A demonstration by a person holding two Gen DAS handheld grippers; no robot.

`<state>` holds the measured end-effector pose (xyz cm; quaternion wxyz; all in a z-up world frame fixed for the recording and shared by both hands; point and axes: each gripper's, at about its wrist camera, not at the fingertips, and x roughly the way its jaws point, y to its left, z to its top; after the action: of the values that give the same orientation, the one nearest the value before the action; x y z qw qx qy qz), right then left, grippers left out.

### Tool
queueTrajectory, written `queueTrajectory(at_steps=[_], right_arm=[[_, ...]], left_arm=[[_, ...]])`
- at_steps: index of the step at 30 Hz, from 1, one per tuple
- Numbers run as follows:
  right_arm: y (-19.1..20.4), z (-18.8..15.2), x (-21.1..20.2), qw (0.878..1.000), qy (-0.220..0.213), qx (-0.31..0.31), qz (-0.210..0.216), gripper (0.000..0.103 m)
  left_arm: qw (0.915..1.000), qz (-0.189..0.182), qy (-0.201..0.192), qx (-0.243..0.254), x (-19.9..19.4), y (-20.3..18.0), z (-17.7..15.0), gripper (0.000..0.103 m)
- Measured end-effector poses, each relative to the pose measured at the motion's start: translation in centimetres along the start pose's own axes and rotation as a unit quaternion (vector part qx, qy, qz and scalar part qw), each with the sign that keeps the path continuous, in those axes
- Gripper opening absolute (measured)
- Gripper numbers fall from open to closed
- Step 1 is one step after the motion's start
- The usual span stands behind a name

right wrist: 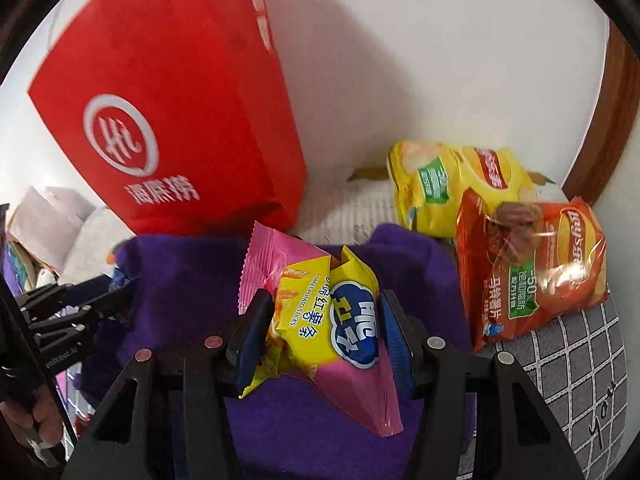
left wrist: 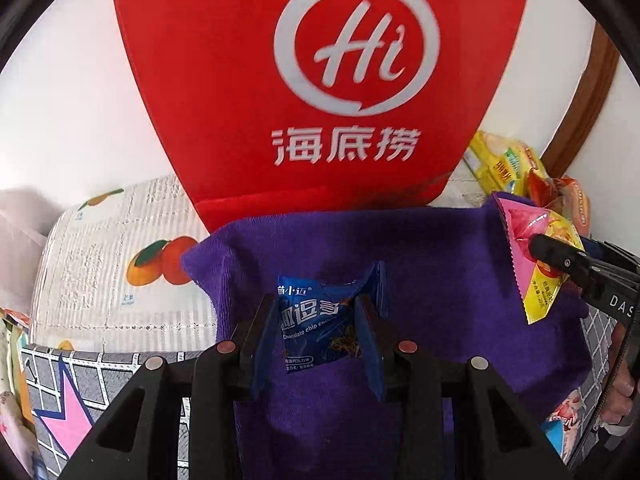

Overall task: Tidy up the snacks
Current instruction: 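Lower both bags onto the purple towel and open both tools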

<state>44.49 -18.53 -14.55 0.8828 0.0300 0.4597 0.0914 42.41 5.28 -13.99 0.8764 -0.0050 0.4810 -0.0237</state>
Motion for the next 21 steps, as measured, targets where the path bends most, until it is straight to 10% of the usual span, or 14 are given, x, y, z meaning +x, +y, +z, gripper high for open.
queueTrajectory(at_steps=[21], right_arm=[[-0.3,-1.4,3.5,0.999,0.044,-0.010,-0.012,0.056]], left_arm=[[0.9990,0.003,0.045,0.000,3.6,-0.6,-0.6,0.038]])
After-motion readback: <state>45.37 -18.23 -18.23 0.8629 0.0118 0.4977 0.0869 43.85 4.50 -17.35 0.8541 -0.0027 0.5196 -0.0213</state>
